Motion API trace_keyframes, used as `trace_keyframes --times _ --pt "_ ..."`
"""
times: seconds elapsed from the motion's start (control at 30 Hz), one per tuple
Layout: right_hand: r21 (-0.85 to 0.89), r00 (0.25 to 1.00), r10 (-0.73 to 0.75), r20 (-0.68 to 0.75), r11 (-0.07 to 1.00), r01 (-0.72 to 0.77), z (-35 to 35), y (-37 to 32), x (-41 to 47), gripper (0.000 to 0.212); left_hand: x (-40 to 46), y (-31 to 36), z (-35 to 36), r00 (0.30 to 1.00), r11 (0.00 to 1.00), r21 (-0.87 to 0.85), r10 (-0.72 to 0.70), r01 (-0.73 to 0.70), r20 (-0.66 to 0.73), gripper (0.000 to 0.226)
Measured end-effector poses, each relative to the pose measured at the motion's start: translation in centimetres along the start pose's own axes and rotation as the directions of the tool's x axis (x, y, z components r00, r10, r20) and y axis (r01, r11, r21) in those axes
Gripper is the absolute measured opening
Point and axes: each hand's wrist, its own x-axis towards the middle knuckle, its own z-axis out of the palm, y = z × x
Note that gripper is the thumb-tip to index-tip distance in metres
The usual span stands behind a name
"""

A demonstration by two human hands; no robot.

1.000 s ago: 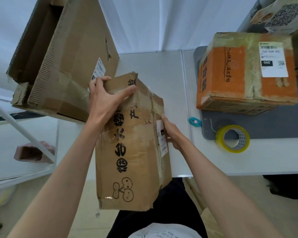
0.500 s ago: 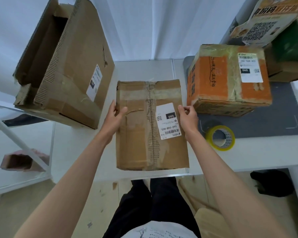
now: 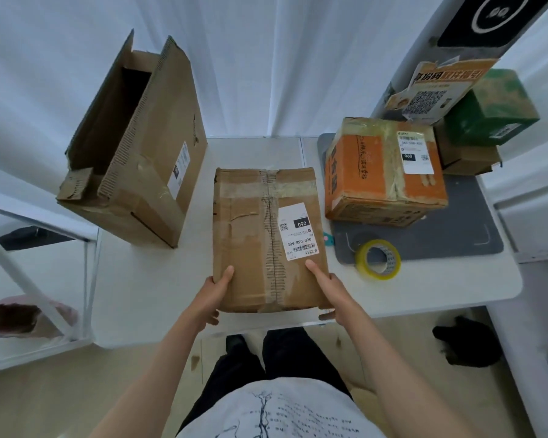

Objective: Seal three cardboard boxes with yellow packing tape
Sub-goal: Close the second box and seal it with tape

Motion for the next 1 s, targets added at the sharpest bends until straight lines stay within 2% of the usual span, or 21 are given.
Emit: trace_keyframes --times 0.13,0.37,0.53,0.67,1.0 --pt "0.130 0.999 0.050 -0.015 0.990 -0.048 0.7 1.1 -0.2 0.097 0.5 0.3 0.6 0.999 0.989 -0.149 0.003 -0.011 -0.048 0.074" --pt "0.335 1.000 0.013 -0.022 0.942 -0.005 0.7 -3.1 1.2 0.080 3.5 4.2 0.3 0.998 0.981 -0.189 0.034 -0.044 -0.053 0.080" --pt "0.476 0.998 -0.012 -0.069 0.879 0.044 0.5 -7.1 2.3 0.068 6.7 8.3 0.4 0.993 0.978 -0.194 0.061 -0.080 -0.103 0.077" --pt "0.541 0.993 -0.019 -0.113 0.838 0.078 0.6 -9.5 3.2 0.063 8.2 10.9 1.0 0.985 0.983 -0.147 0.088 -0.110 -0.148 0.070" --pt "0.641 0.982 0.003 -0.190 0.758 0.121 1.0 -11.2 4.7 0.048 10.8 13.3 1.8 0.980 0.972 -0.194 0.099 -0.133 -0.174 0.061"
